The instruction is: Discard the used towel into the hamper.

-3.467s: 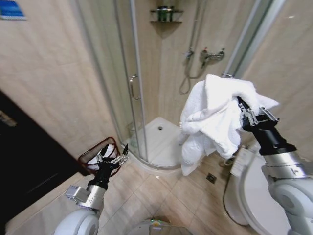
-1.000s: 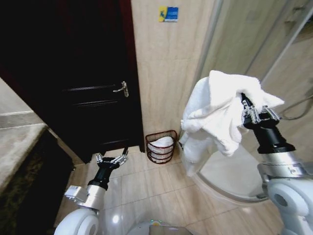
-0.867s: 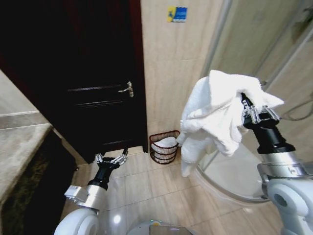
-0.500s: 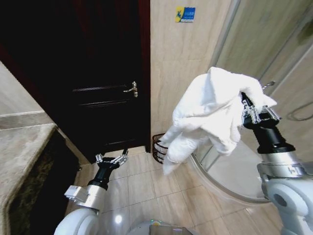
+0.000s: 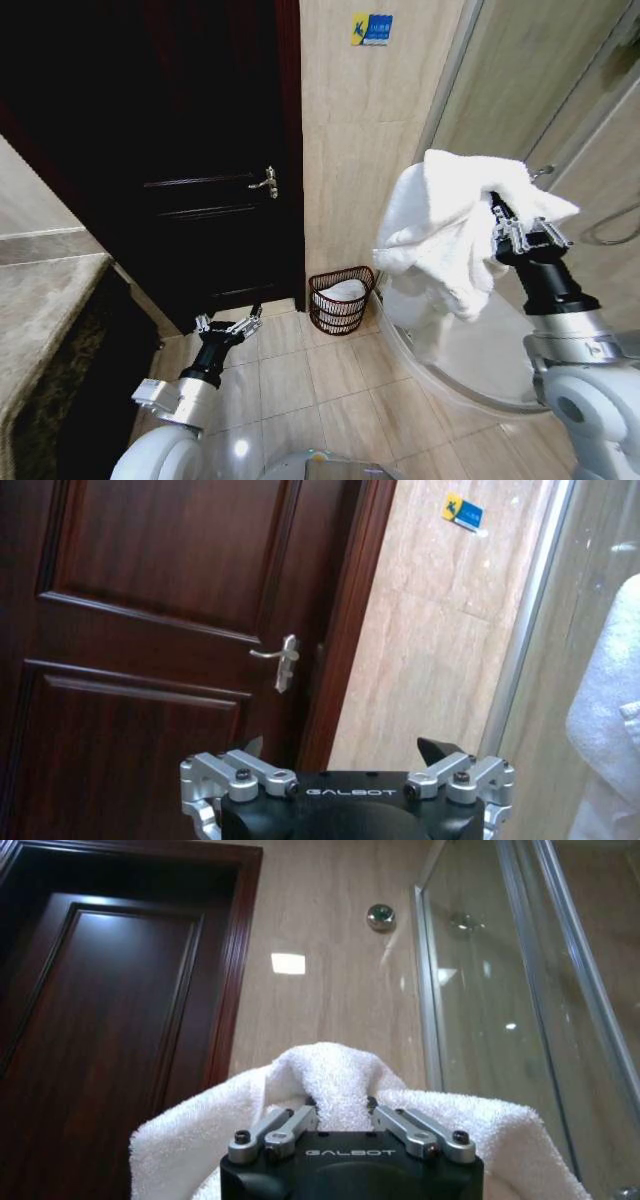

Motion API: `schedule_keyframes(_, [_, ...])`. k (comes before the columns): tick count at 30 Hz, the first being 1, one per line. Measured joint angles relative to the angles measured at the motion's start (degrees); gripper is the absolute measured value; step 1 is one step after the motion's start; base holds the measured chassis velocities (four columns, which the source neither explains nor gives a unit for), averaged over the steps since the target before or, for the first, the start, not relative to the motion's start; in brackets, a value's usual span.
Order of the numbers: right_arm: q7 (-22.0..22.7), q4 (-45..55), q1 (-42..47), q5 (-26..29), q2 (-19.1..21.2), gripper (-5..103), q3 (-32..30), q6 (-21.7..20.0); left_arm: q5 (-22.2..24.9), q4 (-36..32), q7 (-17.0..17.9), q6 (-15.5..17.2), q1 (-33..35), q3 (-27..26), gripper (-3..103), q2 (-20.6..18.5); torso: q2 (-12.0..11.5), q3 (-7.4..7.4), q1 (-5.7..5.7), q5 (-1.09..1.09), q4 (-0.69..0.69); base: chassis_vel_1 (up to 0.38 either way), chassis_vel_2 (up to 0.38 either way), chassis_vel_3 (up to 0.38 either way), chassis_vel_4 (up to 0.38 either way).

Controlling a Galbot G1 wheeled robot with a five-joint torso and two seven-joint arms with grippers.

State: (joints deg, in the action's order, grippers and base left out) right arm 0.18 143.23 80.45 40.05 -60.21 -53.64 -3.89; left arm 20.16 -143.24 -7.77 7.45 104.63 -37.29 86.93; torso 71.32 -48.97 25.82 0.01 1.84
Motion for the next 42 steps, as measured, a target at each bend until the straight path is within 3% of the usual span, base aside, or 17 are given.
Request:
schedule_keyframes(19, [-0.44,0.00,-0.09,0.27,0.03,14,0.33,0.21,0.00,0.00,0.00,0.00,0.00,0.00,100,0.00,0.00,0.00,0.00,-0.01,0.02,0.036,0.037,0.036,0.027])
schedule_keyframes(31, [0.38,0.00,-0.18,0.86,-0.42,14,1.11,2.55,0.00,0.00,0.00,0.00,0.00,0.00,100,0.00,0.00,0.00,0.00,-0.01,0.00,0.000,0.000,0.000,0.000])
schedule_keyframes(42, [0.54,0.00,-0.41,-2.87,-1.46,14,3.42,2.15,0.00,0.00,0.00,0.00,0.00,0.00,100,0.00,0.00,0.00,0.00,-0.01,0.00,0.000,0.000,0.000,0.000])
